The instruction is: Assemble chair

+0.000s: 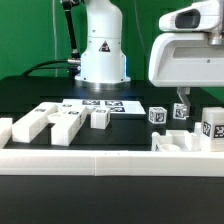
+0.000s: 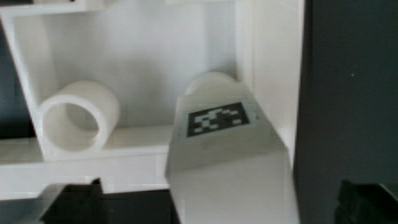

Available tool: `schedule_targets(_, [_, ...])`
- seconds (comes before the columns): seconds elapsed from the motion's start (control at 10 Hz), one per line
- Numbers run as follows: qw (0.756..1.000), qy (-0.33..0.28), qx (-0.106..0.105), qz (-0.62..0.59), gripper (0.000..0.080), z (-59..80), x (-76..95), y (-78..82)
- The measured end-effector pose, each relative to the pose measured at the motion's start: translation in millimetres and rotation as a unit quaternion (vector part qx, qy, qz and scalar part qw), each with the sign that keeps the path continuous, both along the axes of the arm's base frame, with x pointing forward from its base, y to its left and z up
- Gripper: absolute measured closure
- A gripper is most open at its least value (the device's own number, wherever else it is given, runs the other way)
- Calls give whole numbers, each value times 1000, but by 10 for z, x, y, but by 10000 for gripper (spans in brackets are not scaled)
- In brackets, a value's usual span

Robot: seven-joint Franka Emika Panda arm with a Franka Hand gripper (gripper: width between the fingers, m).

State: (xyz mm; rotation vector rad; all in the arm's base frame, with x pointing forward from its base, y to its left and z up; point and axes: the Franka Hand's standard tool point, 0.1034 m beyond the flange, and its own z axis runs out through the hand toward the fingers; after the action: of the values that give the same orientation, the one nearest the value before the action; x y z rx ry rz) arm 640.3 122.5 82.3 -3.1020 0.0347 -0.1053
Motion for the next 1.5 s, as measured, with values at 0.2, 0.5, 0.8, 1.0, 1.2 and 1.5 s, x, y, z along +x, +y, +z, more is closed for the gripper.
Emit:
schedule_targets(0.2, [1000, 0, 1, -5, 270, -3, -3, 0])
schedule_targets(0.5, [1000, 1, 3, -28, 513, -4, -4, 3])
schedule_targets(0.8, [983, 5, 13, -181, 513, -11, -13, 4])
schedule_targets(1.0, [962, 8, 20, -272, 513, -16, -17, -2])
schedule_targets(1.2, [923, 15, 32, -384, 512, -21, -23, -10])
schedule_targets(1.5, [851, 23, 46, -522, 512, -28, -36, 28])
